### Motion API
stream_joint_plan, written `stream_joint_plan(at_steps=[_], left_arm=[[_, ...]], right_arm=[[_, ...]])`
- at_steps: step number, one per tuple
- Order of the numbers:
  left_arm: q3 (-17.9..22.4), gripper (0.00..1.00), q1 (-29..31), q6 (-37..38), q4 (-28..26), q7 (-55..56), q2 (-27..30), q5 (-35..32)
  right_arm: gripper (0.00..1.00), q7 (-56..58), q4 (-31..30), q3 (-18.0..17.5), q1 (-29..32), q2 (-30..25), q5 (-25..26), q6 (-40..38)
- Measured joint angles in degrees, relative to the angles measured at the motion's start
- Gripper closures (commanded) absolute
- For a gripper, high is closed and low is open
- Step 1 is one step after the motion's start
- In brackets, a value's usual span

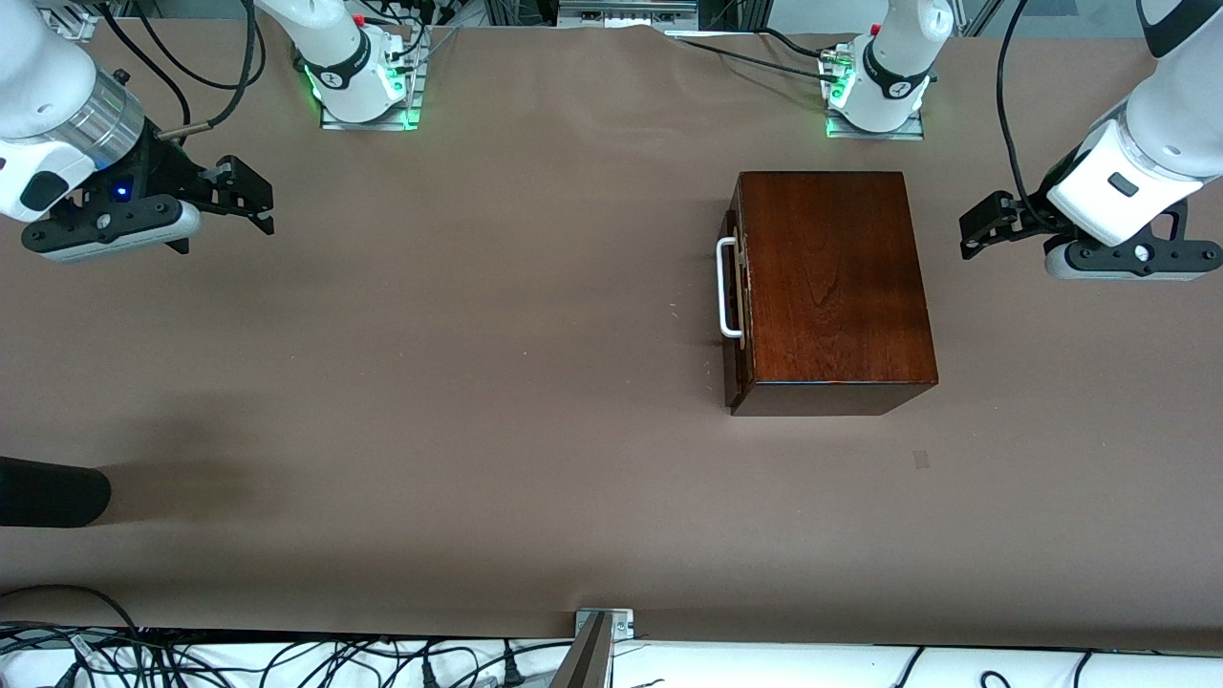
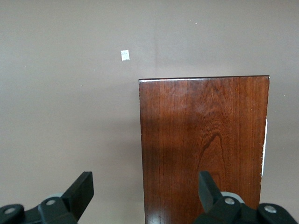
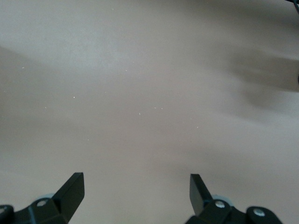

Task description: Open drawer, take yellow block, close drawer

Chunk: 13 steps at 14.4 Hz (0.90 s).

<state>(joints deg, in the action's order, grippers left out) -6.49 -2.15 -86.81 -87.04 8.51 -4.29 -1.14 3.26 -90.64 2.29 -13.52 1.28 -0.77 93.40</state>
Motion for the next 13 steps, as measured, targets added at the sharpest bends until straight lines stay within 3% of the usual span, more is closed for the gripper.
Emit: stream_joint_plan(at_steps=[7, 13], left_arm=[[-0.1, 0.0, -0.1, 0.2, 0.0, 0.0, 0.0, 0.0], [-3.0, 0.0, -3.4, 8.1, -0.1, 0.0, -4.2, 1.4]], right_arm=[[0.0, 0.0, 0.0, 0.0, 0.0, 0.0, 0.0, 0.0], [0.0, 0.0, 0.0, 0.0, 0.0, 0.0, 0.0, 0.0]])
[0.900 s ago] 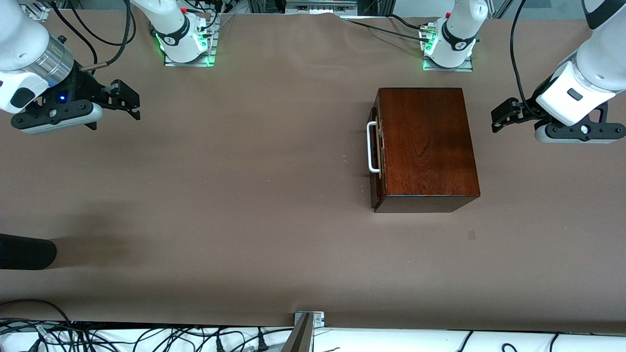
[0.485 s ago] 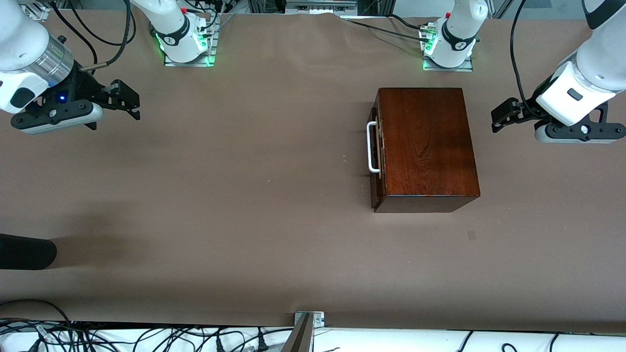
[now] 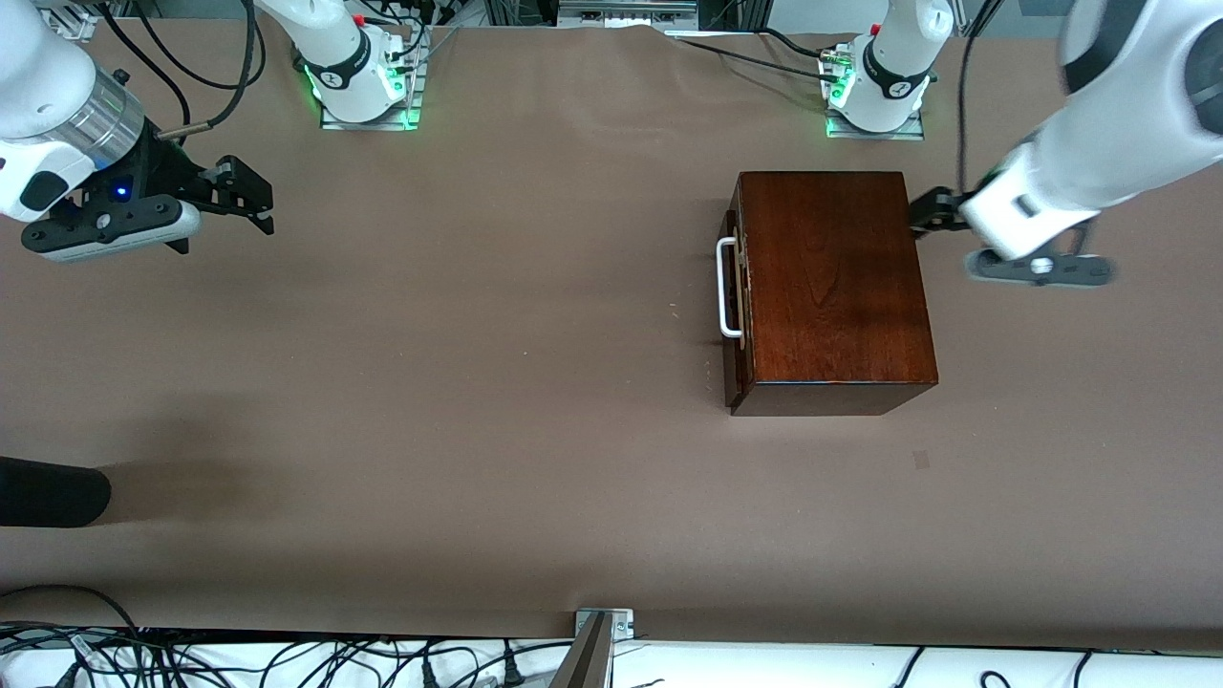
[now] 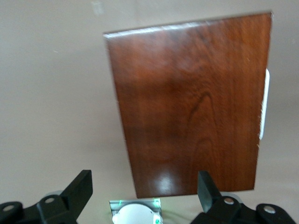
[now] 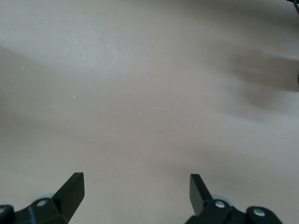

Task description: Open drawer, take yellow block, close drawer

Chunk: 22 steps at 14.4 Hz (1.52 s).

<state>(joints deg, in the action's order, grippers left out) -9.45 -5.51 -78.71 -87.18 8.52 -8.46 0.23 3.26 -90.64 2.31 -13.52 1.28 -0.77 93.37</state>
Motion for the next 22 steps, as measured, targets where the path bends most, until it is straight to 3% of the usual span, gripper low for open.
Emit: stream_joint_plan(at_steps=[6, 12, 18, 22], left_arm=[[-1.9, 0.0, -9.6, -3.3, 5.0, 1.2, -7.7, 4.6], [-2.1, 0.0, -23.5, -11.2, 6.1, 19.1, -17.1, -4.7], [-2.0, 0.0, -25.5, -23.8, -6.4, 24.7, -16.3, -7.7], [-2.1, 0.0, -26.5, -28.2, -11.0, 26.6, -15.4, -11.9]], right_arm=[[0.0, 0.0, 0.0, 0.0, 0.0, 0.0, 0.0, 0.0], [0.0, 0.0, 0.0, 0.0, 0.0, 0.0, 0.0, 0.0], [0.0, 0.0, 0.0, 0.1, 0.0, 0.0, 0.0, 0.0], [0.0, 0.0, 0.0, 0.2, 0.0, 0.0, 0.0, 0.1]])
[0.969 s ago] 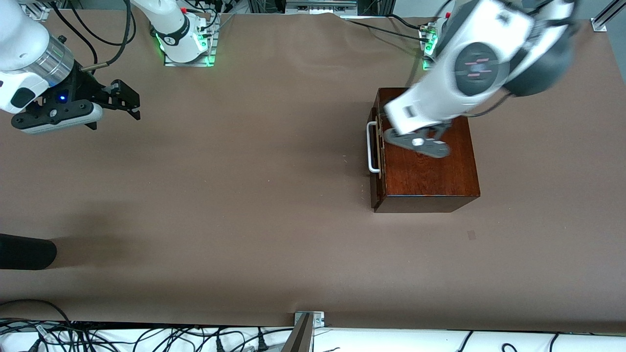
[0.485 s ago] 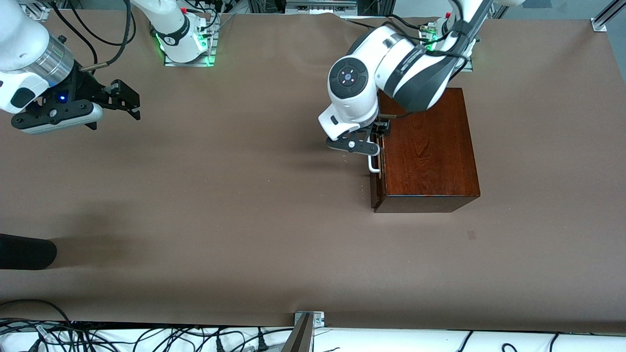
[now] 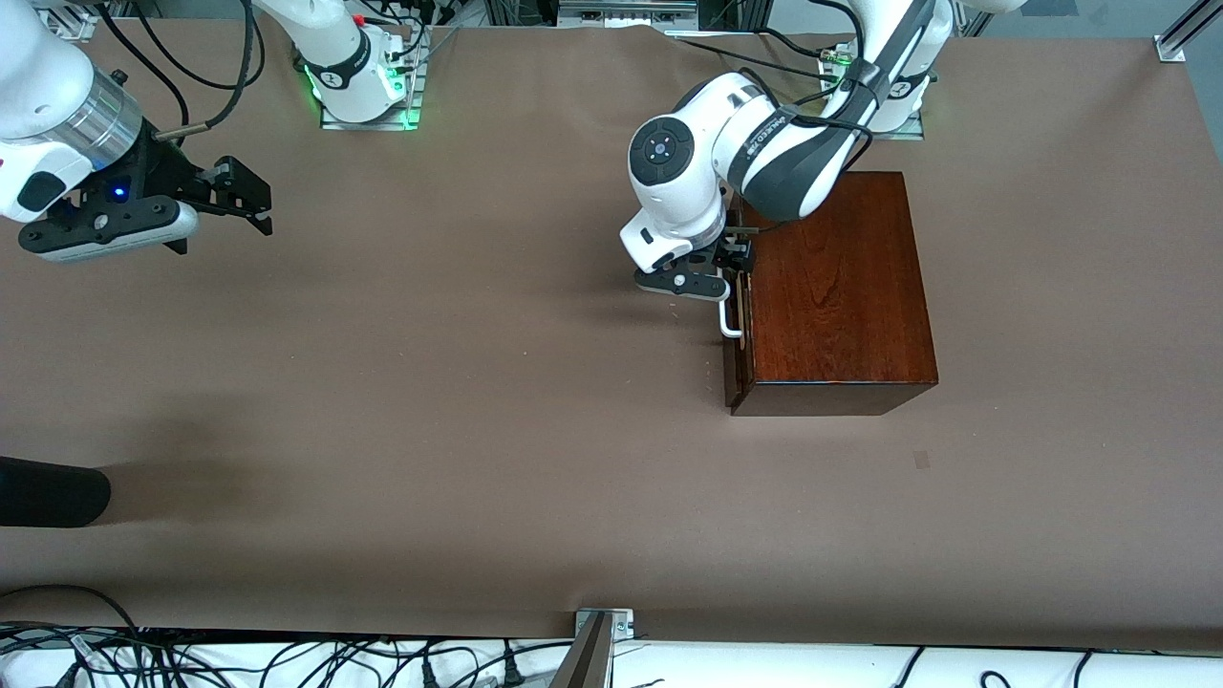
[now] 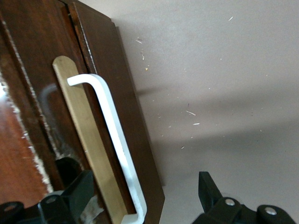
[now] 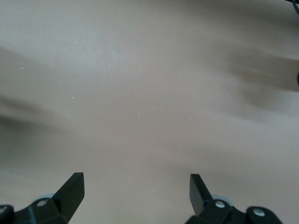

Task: Open drawer, take yellow block, close drawer
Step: 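Pull the drawer handle outward with the left gripper to open it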

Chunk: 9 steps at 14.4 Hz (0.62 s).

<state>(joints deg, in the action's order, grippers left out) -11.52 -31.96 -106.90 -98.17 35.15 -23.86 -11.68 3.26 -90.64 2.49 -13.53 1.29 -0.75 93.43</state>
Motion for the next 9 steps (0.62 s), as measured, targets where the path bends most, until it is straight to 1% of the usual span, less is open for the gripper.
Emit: stream_joint_plan(at_steps=[3, 5, 9], left_arm=[[0.0, 0.0, -0.1, -4.1, -2.8, 2.0, 0.0, 0.0], [0.0, 0.0, -0.2, -4.7, -4.0, 2.8, 0.0, -1.6], [-0.2, 0.0, -0.8, -5.3, -4.3, 5.2, -0.5, -3.1]], right_arm=[[0.0, 0.0, 0.0, 0.0, 0.0, 0.0, 0.0, 0.0], [0.0, 0.0, 0.0, 0.1, 0.1, 0.0, 0.0, 0.1], [0.0, 0.0, 0.0, 0.1, 0.1, 0.0, 0.8, 0.4]])
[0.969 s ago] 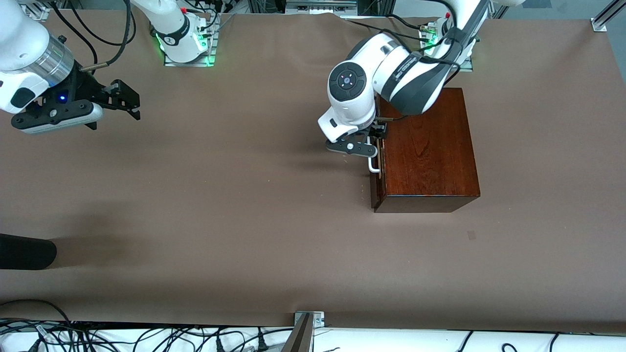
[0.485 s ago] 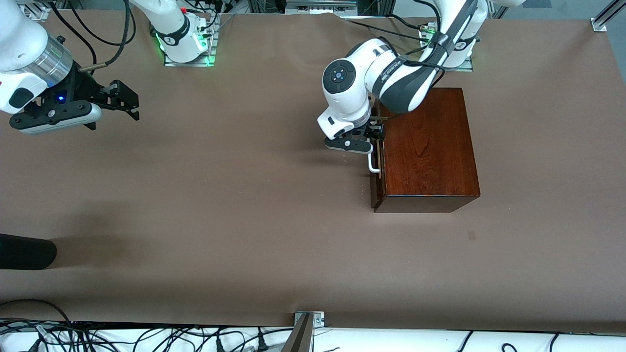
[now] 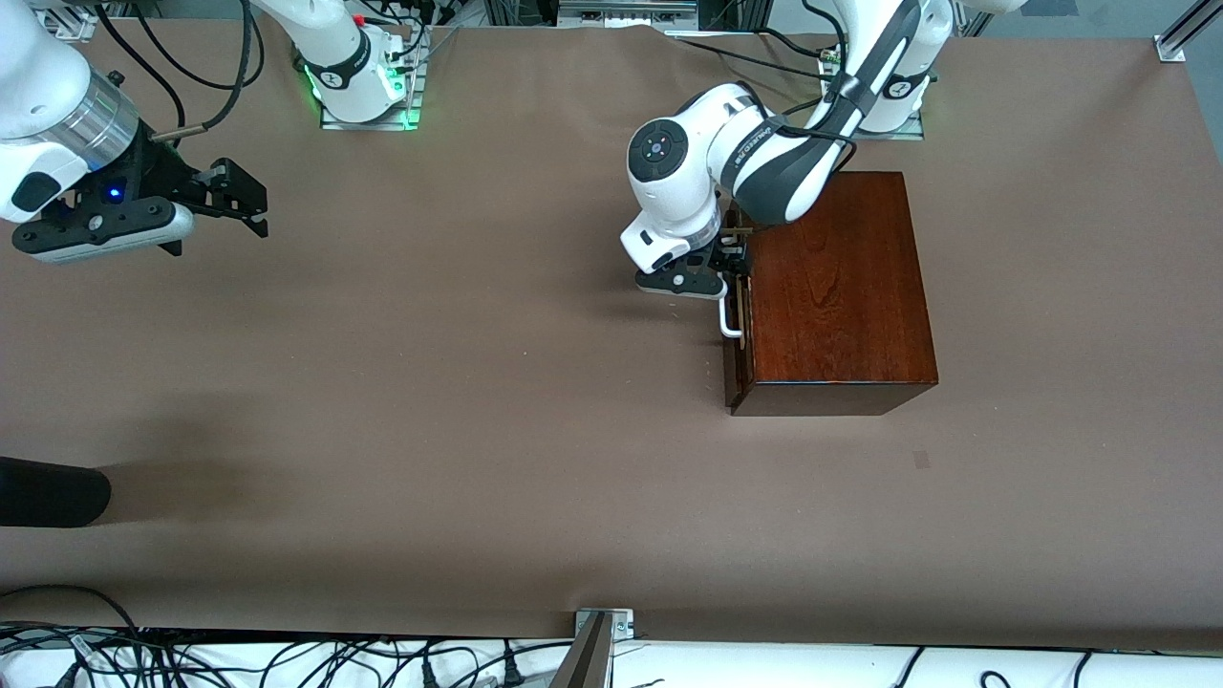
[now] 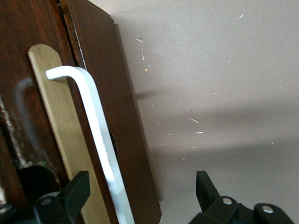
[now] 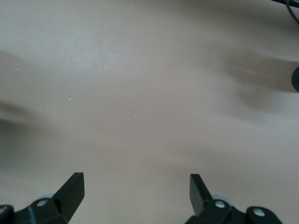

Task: Open drawer, take yellow block, close drawer
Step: 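Pull the drawer handle outward with the left gripper to open it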

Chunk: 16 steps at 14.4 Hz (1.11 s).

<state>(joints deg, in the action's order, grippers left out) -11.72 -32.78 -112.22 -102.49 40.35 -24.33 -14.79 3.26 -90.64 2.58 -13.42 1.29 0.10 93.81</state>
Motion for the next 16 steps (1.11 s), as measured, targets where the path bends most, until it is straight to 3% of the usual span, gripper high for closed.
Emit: stream_joint_plan(at_steps=[11, 16], left_arm=[[0.2, 0.0, -2.5, -4.4, -0.4, 10.6, -3.5, -4.4], [0.3, 0.0, -4.2, -3.7, 4.2, 13.8, -6.5, -4.3]], right_arm=[[0.0, 0.0, 0.0, 0.4, 0.1, 0.3, 0.1, 0.6], [0.0, 0.0, 0.0, 0.6, 0.6, 0.4, 0.1, 0.7]])
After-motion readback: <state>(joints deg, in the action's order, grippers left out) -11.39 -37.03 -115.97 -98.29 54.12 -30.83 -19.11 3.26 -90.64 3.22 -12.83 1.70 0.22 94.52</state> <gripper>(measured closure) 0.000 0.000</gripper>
